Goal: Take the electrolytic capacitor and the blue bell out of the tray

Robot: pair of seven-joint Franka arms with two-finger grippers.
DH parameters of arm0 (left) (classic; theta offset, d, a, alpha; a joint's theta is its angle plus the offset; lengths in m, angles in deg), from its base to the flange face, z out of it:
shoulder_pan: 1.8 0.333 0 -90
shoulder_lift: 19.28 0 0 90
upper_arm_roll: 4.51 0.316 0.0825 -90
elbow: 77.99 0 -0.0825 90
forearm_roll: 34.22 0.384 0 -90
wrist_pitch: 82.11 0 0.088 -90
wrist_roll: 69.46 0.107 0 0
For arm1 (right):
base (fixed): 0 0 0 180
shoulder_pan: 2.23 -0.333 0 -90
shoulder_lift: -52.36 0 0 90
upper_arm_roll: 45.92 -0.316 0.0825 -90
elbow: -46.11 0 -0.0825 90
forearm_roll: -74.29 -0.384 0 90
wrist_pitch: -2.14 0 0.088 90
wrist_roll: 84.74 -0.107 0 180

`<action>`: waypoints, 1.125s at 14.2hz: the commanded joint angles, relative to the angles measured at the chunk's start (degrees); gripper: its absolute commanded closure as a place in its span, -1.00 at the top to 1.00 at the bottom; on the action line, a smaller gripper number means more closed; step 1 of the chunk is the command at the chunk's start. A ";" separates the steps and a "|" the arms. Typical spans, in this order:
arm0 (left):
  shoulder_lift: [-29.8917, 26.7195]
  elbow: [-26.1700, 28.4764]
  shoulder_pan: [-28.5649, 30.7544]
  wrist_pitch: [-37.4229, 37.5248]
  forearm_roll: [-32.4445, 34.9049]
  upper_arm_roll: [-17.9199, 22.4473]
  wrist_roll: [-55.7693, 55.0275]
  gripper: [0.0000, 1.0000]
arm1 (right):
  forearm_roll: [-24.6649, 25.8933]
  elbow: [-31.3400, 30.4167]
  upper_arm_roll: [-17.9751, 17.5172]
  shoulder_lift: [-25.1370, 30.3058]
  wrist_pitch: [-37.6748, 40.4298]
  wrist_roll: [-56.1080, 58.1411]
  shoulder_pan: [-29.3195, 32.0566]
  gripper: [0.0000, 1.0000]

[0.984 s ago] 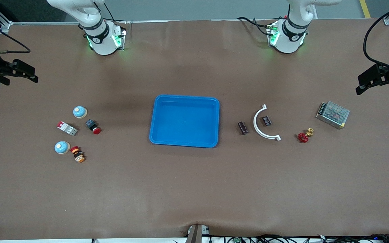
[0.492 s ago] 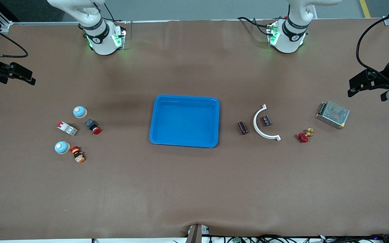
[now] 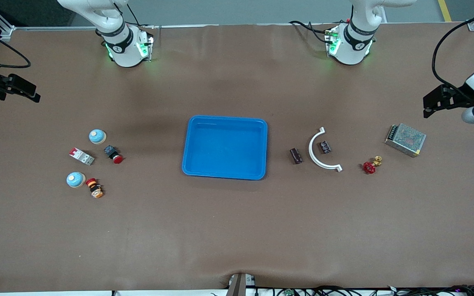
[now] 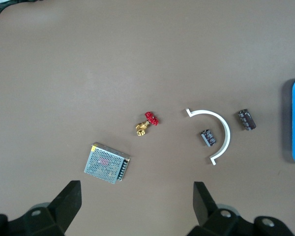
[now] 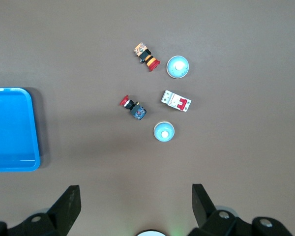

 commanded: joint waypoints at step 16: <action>-0.65 -0.13 0.10 0.40 -4.06 0.32 0.86 1.00 | 0.97 0.70 -0.33 0.34 1.32 -0.95 0.38 1.00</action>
